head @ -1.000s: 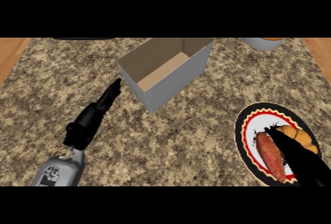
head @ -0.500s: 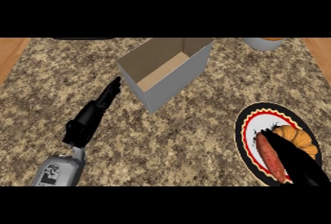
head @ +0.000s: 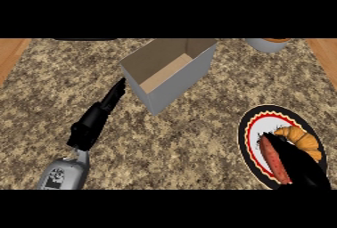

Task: Pick the sweet potato from the plate and place it in the cardboard box

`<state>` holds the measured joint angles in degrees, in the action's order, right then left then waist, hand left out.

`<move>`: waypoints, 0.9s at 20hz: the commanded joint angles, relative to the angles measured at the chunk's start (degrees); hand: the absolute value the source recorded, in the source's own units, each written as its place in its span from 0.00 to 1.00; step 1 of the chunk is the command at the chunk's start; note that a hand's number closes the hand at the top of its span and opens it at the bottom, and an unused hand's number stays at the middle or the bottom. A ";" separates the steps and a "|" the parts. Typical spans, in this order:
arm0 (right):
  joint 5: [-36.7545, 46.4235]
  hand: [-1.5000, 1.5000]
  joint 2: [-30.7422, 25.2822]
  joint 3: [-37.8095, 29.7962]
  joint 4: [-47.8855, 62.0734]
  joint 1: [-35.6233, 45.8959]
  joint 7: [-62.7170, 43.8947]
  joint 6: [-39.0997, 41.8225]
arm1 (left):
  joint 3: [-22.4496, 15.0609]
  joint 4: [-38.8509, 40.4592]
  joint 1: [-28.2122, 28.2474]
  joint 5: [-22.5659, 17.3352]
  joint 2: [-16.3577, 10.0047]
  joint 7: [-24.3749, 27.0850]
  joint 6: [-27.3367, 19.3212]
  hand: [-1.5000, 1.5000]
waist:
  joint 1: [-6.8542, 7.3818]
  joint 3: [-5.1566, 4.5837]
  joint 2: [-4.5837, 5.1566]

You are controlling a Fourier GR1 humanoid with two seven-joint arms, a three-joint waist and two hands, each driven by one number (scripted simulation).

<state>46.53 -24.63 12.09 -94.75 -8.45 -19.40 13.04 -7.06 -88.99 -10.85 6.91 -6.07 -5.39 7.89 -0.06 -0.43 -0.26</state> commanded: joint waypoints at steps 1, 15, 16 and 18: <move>-0.32 1.00 -0.40 -2.48 2.27 -0.80 4.14 1.24 | -0.30 -1.20 0.84 0.91 0.68 -0.57 0.43 0.50 | -0.05 0.43 0.23; 10.54 1.00 -0.20 8.99 1.04 10.48 17.91 -3.25 | 0.14 0.64 0.14 0.65 0.61 1.21 2.46 0.50 | 2.63 0.46 0.50; 10.87 1.00 -0.31 11.76 0.27 13.23 21.26 -2.41 | -0.62 0.60 -0.91 0.97 1.36 1.00 2.27 0.50 | 3.91 0.48 0.67; 12.38 1.00 0.61 18.60 -2.00 17.41 27.85 -2.18 | -2.37 1.57 -0.60 1.45 2.15 1.83 2.86 0.50 | 6.40 0.47 0.98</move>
<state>56.84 -24.39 21.66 -94.52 2.02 -1.11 9.87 -7.75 -88.30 -10.66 8.00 -4.73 -3.94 9.99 3.12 -0.37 0.12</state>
